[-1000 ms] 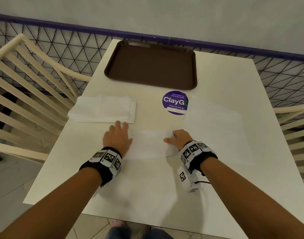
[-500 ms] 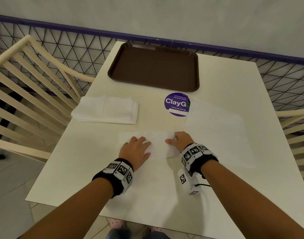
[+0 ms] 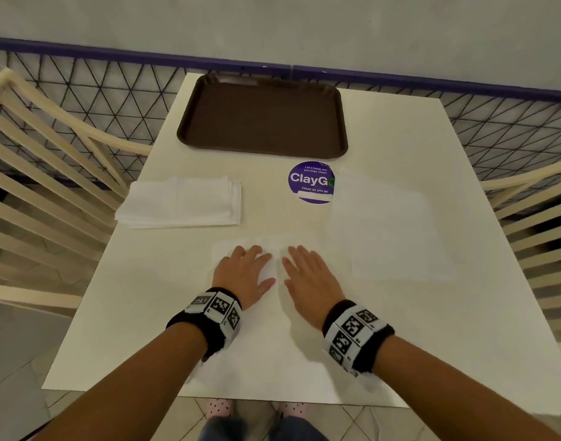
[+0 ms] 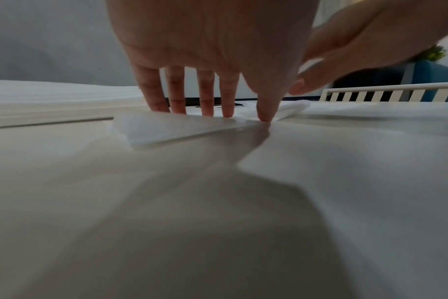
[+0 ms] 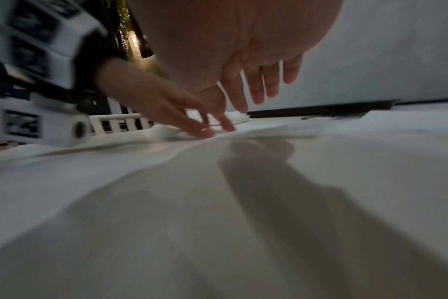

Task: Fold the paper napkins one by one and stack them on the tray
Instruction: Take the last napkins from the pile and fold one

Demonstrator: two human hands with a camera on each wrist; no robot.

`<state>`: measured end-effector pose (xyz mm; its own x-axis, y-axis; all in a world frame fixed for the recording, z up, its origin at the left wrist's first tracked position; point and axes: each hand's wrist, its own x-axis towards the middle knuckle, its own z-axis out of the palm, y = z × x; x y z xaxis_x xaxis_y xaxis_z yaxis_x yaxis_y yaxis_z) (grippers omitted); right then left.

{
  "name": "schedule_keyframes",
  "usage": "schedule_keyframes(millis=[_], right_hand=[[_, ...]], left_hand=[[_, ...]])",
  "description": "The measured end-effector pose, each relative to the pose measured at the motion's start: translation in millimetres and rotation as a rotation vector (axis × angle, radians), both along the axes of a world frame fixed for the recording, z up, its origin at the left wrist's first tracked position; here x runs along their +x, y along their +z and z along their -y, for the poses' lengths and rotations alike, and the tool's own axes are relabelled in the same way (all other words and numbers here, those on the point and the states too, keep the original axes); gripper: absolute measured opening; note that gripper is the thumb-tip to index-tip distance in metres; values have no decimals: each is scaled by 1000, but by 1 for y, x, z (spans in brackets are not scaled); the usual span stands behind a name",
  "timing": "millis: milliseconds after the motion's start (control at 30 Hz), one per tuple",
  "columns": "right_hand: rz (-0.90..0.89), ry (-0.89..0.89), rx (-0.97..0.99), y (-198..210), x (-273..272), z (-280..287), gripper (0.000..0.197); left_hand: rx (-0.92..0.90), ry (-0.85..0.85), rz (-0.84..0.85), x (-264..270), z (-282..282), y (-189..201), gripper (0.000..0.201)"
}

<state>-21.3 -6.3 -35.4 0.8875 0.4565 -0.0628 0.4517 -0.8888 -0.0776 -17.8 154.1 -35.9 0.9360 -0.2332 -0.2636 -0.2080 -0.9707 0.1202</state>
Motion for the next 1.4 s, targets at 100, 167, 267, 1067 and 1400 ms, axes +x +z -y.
schedule_keyframes(millis=[100,167,267,1067,1400], right_hand=[[-127,82,-103,-13,-22,-12,48],[-199,36,-115,-13,-31,-17,51],[-284,-10,-92,-9,-35,-14,57],[-378,-103,-260,38,13,5,33],[-334,171,-403,48,25,-11,32]], left_hand=[[22,-22,12,1,0,-1,58],[33,-33,28,1,1,0,58],[44,-45,25,3,1,1,58],[193,-298,100,-33,-32,-9,38],[47,-117,-183,-10,-7,28,51]])
